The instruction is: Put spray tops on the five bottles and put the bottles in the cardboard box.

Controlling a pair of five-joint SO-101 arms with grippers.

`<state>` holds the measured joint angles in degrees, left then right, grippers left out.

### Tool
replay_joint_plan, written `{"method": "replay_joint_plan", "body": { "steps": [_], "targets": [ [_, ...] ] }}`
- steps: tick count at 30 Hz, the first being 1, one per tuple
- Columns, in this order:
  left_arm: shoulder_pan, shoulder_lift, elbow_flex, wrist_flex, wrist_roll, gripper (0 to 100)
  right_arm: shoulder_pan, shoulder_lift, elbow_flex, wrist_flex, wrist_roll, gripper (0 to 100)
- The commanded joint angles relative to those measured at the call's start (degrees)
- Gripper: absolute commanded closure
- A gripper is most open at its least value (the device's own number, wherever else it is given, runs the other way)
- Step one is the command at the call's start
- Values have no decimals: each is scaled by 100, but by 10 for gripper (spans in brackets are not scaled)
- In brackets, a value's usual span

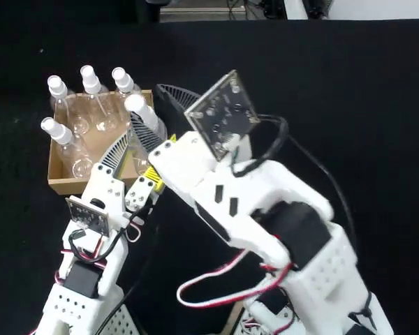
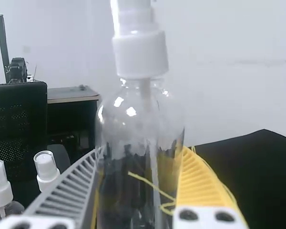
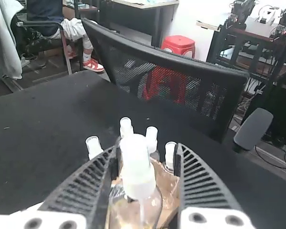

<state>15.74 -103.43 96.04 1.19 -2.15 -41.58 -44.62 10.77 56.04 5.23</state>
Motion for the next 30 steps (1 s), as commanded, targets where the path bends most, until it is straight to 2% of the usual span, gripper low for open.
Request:
{"method": "replay_joint_plan", "body": {
  "steps": [1,4,8,10,19,27,30],
  "targets": [
    [-48,-105,127,-123,9,970,9,4,-655,343,35,843],
    [-57,-105,127,-123,0,970,18,13,-664,334,35,858],
    [-57,-97,127,-114,0,970,105,22,-664,325,35,993],
    [-57,-79,127,-114,-9,970,246,4,-690,325,26,963],
    [-13,-70,127,-88,9,970,879,4,-690,114,26,987],
    [-84,-88,127,1134,-35,970,879,4,-708,123,62,987],
    [-391,-105,127,1723,-26,970,879,4,-708,123,62,987]
  ]
}}
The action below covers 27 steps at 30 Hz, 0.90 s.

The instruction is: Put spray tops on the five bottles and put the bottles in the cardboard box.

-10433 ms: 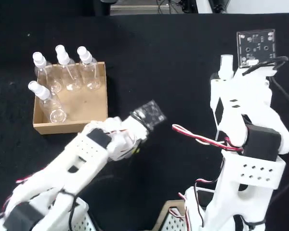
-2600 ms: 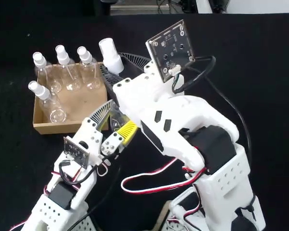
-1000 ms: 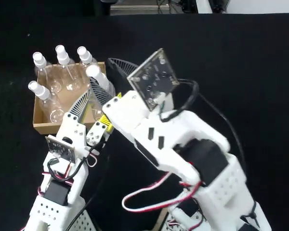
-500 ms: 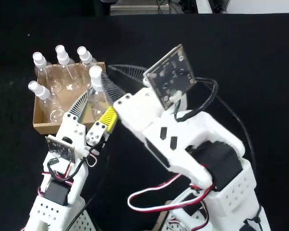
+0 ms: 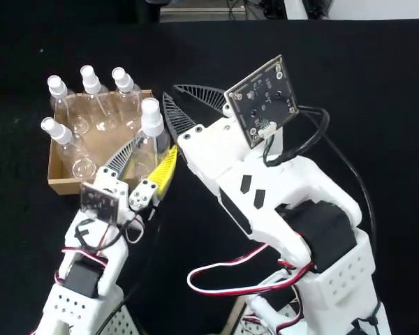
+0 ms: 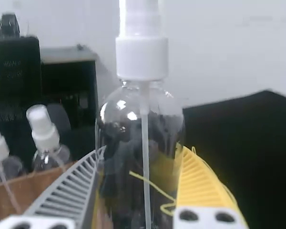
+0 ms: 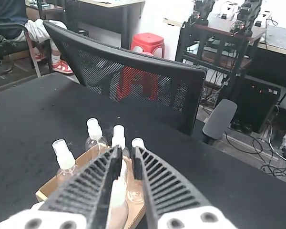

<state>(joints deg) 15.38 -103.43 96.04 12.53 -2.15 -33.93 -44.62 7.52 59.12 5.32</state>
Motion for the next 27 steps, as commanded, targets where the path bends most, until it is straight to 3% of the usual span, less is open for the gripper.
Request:
{"method": "replay_joint_plan", "body": {
  "steps": [1,6,14,27],
  "targets": [
    [-453,-105,127,765,-26,970,114,4,-382,-185,53,987],
    [-1745,-114,-75,2145,-9,970,114,4,-382,-185,62,987],
    [-3477,-114,-470,3262,-26,970,114,4,-382,-185,62,987],
    [-5068,-114,-453,3305,-35,970,114,4,-382,-185,62,987]
  ]
}}
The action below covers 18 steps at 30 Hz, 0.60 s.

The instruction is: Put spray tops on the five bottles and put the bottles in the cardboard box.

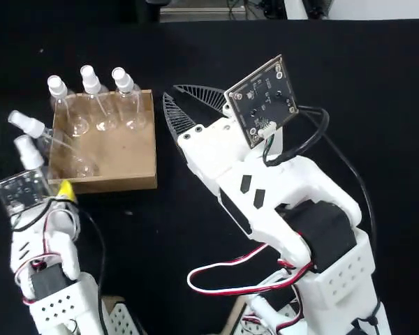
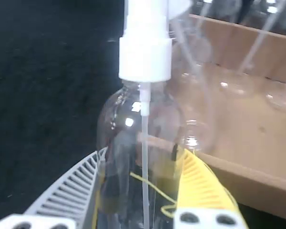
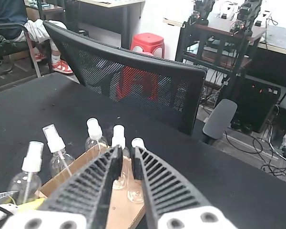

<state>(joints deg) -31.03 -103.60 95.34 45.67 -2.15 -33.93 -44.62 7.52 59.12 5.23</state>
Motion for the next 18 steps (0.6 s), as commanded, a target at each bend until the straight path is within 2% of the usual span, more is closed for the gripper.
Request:
{"method": "replay_joint_plan", "body": {
  "steps": [1,8,18],
  "targets": [
    [-549,-97,-365,-62,-35,970,114,4,-382,-185,70,987],
    [-1341,-62,224,-1626,9,970,114,4,-382,-185,70,987],
    [-1376,-88,198,-1697,-26,970,114,4,-382,-185,44,987]
  ]
}}
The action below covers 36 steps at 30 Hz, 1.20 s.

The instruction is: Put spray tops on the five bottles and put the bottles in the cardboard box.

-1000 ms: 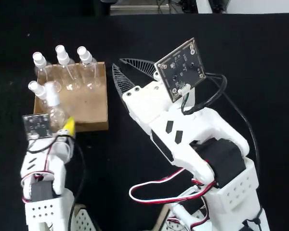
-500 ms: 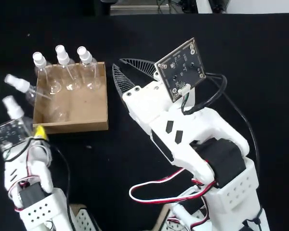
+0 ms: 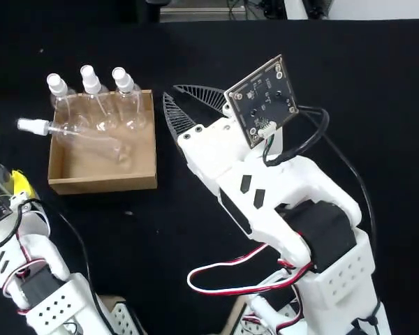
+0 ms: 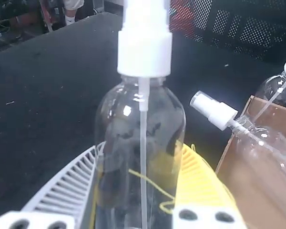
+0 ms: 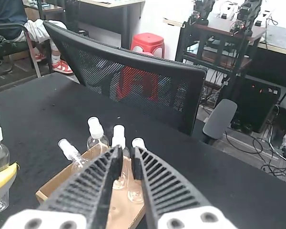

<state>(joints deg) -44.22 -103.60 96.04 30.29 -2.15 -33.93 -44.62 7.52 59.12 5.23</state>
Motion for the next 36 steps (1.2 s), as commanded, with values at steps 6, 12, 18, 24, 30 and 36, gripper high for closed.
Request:
{"method": "replay_joint_plan", "body": {
  "steps": [6,12,18,24,30,36],
  "targets": [
    [-426,-62,127,-993,9,970,97,4,-382,-185,26,987],
    [-532,-53,127,-2251,-18,970,97,13,-382,-185,26,987],
    [-541,-44,127,-3473,-35,970,97,13,-382,-185,26,987],
    [-541,536,154,-4659,-35,970,97,4,-382,-185,26,987],
    [-637,2338,4,-6004,-35,970,97,4,-382,-185,26,987],
    [-1042,4466,-497,-7385,-35,970,97,4,-382,-185,26,987]
  ]
}}
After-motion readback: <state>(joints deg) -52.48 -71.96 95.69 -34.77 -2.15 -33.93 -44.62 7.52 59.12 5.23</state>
